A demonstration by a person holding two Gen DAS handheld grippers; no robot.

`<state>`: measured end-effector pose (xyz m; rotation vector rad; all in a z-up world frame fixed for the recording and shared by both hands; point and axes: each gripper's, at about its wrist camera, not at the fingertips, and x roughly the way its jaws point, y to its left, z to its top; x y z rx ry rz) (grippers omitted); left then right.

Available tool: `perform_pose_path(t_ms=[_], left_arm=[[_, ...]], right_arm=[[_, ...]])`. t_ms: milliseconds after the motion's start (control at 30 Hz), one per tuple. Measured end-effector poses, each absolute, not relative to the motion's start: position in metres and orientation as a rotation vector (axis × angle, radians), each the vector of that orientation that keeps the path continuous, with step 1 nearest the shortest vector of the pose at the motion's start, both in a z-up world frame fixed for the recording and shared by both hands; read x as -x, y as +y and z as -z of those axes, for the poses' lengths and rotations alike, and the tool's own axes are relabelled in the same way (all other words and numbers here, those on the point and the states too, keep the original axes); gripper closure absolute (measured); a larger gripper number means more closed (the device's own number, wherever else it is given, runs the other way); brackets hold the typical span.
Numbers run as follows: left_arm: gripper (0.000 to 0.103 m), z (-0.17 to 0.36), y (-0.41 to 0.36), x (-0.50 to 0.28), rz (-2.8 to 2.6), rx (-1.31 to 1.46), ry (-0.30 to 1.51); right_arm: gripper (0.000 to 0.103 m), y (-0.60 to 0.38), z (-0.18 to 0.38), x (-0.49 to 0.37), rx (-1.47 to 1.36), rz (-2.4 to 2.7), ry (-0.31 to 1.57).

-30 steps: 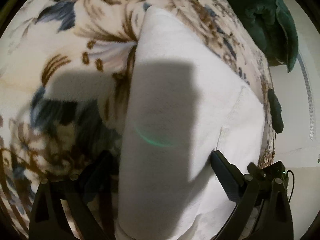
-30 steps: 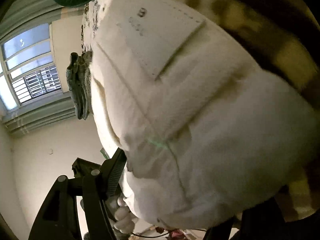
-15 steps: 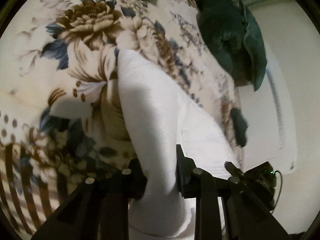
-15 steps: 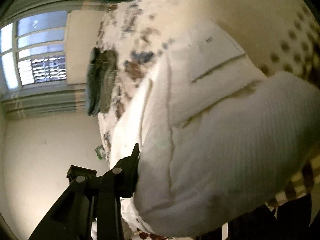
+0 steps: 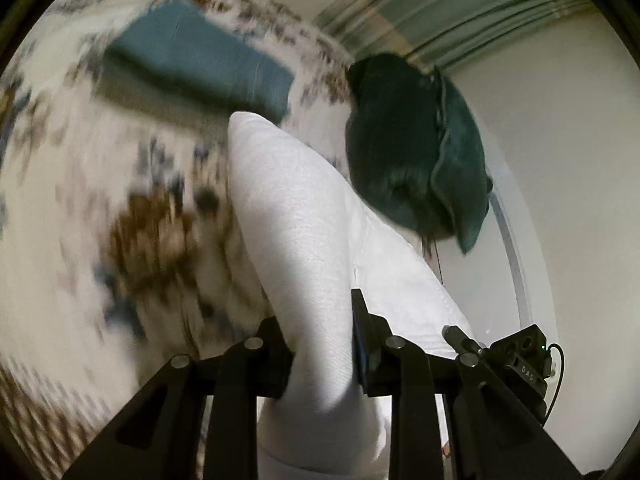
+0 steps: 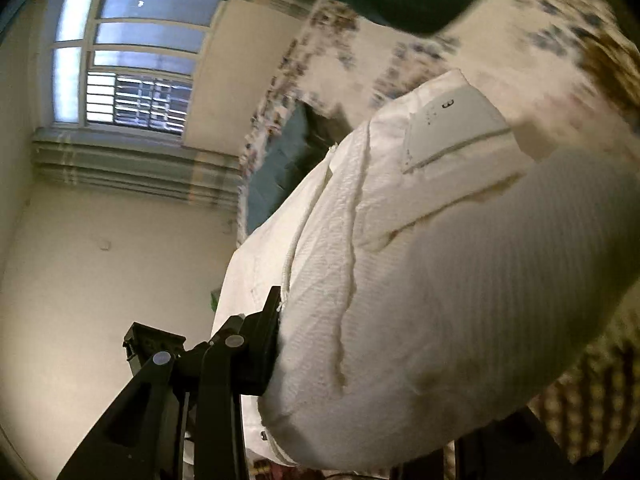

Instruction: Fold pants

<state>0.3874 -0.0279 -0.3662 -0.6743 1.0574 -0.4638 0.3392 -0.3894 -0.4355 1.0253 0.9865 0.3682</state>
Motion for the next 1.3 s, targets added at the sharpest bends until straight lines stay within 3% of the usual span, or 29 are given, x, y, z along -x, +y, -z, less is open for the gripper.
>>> perform_pose_path(t_ms=[267, 533, 800, 1000, 1133, 1167, 1200, 1233, 1267, 1300], left_arm=[[0.082, 0.339, 0.068, -0.572, 0.46, 0.616, 0.972], [0.082, 0.389, 0.137, -0.714, 0.399, 0.545, 0.976], [0.081, 0.477, 0.173, -0.737, 0.362, 0.575, 1.092], [0.073, 0.454, 0.166, -0.719, 0.288, 0.494, 1.14], [0.073, 0.421, 0.153, -0.697, 0.161, 0.346, 1.125], [0.071, 0.416, 0.152, -0.693, 0.14, 0.327, 1.119], [0.061, 0.406, 0.148, -0.686, 0.107, 0.295, 1.117], [0.047, 0.397, 0.143, -0.679, 0.083, 0.266, 1.11], [0.038, 0.387, 0.137, -0.671, 0.058, 0.226, 1.097], [0.021, 0.373, 0.127, -0.659, 0.026, 0.165, 1.078]], right_arm=[[0.066, -0.281, 0.413, -0.523, -1.015, -0.403, 0.892], [0.066, -0.195, 0.478, -0.679, -1.001, -0.412, 0.914], [0.064, -0.161, 0.542, -0.713, -0.893, -0.37, 1.042], [0.045, -0.166, 0.531, -0.706, -0.807, -0.275, 1.147], [0.04, -0.172, 0.498, -0.691, -0.646, -0.177, 1.185], [0.039, -0.174, 0.489, -0.685, -0.615, -0.154, 1.184], [0.035, -0.176, 0.478, -0.68, -0.569, -0.121, 1.183], [0.031, -0.179, 0.463, -0.672, -0.509, -0.086, 1.176], [0.023, -0.179, 0.451, -0.666, -0.452, -0.062, 1.169], [0.012, -0.179, 0.44, -0.661, -0.397, -0.036, 1.161]])
